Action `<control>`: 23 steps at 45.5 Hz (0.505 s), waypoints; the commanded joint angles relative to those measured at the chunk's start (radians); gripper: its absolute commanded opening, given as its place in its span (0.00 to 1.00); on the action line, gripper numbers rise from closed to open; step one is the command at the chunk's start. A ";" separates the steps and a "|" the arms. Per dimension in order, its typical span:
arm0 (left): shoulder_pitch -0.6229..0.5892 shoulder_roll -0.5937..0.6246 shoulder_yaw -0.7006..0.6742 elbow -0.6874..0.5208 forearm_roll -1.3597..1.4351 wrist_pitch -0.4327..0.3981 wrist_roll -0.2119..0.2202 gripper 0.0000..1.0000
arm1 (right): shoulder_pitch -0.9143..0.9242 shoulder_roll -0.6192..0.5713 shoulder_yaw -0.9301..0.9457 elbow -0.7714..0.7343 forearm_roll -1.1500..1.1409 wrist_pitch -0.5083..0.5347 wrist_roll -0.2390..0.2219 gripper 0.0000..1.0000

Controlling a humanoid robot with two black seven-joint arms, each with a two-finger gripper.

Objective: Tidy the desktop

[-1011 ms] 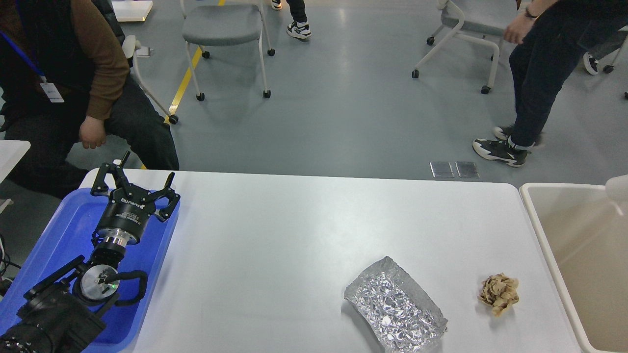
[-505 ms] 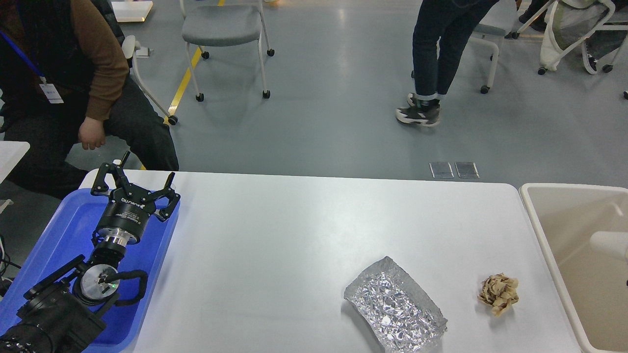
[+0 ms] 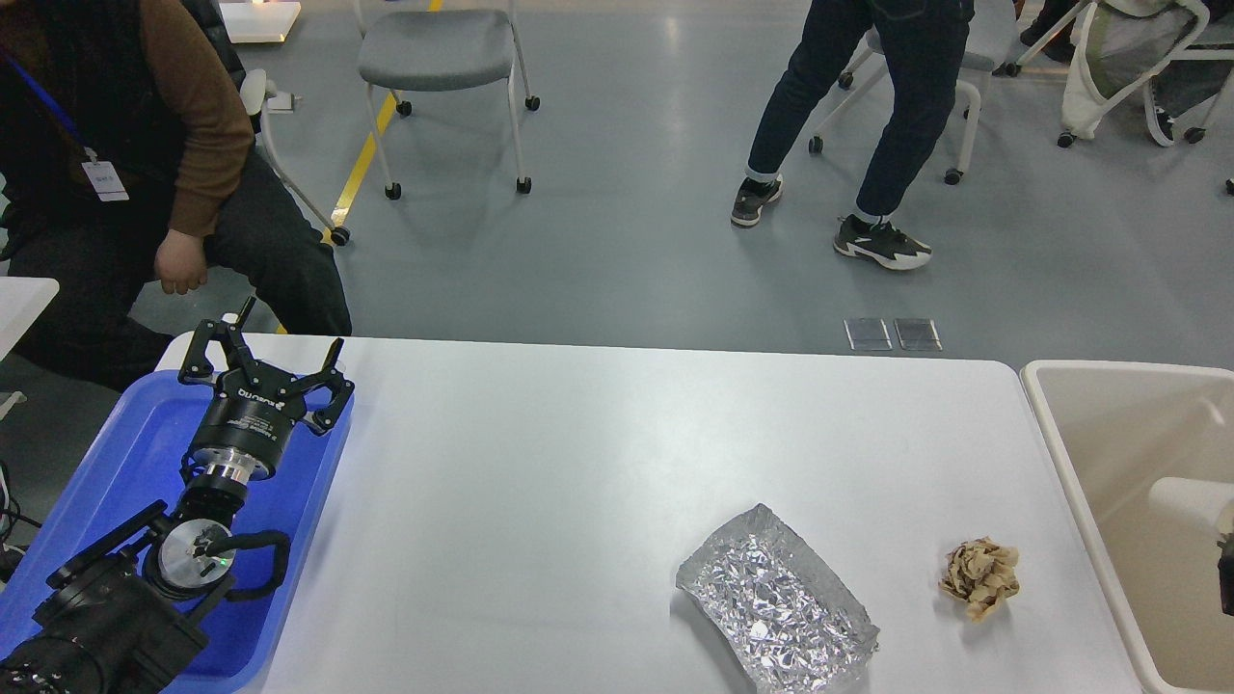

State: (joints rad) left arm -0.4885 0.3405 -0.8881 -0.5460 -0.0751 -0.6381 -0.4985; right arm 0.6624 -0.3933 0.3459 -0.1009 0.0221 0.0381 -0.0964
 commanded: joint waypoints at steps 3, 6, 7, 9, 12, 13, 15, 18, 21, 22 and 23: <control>-0.001 0.000 0.000 0.000 0.000 0.000 0.000 1.00 | -0.006 -0.001 0.015 0.000 0.001 -0.007 0.004 1.00; -0.001 0.000 0.000 0.000 0.000 0.000 0.000 1.00 | -0.006 -0.002 0.001 0.000 0.001 -0.007 0.006 1.00; -0.001 0.000 0.000 0.000 0.000 0.000 0.000 1.00 | -0.004 -0.004 0.001 -0.002 0.001 -0.007 0.006 1.00; -0.001 0.000 0.001 0.000 0.000 0.000 0.000 1.00 | -0.004 -0.005 -0.001 -0.002 0.001 -0.006 0.006 1.00; -0.001 0.000 0.001 0.000 0.000 0.000 0.000 1.00 | -0.004 -0.009 -0.004 -0.002 -0.002 -0.003 0.006 1.00; -0.001 0.000 0.001 0.000 0.000 0.000 0.000 1.00 | -0.004 -0.009 -0.007 -0.002 -0.002 -0.003 0.006 1.00; -0.001 0.000 0.001 0.000 0.000 0.000 0.000 1.00 | 0.000 -0.009 -0.014 -0.003 -0.002 -0.004 0.006 1.00; -0.001 0.000 0.001 0.000 0.000 0.000 0.000 1.00 | 0.016 -0.009 -0.018 -0.006 -0.001 -0.007 0.006 1.00; -0.001 -0.001 0.001 0.000 0.000 0.002 0.000 1.00 | 0.042 -0.013 -0.010 -0.011 -0.001 -0.010 0.007 1.00; -0.004 -0.002 0.001 0.000 0.000 0.002 0.000 1.00 | 0.054 -0.015 -0.010 -0.013 -0.001 -0.010 0.007 1.00; -0.004 -0.002 0.003 0.000 0.000 0.002 0.000 1.00 | 0.065 -0.016 -0.008 -0.013 0.001 -0.012 0.007 1.00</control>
State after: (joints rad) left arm -0.4893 0.3405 -0.8871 -0.5461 -0.0751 -0.6381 -0.4985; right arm 0.6718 -0.4009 0.3383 -0.1060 0.0213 0.0324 -0.0908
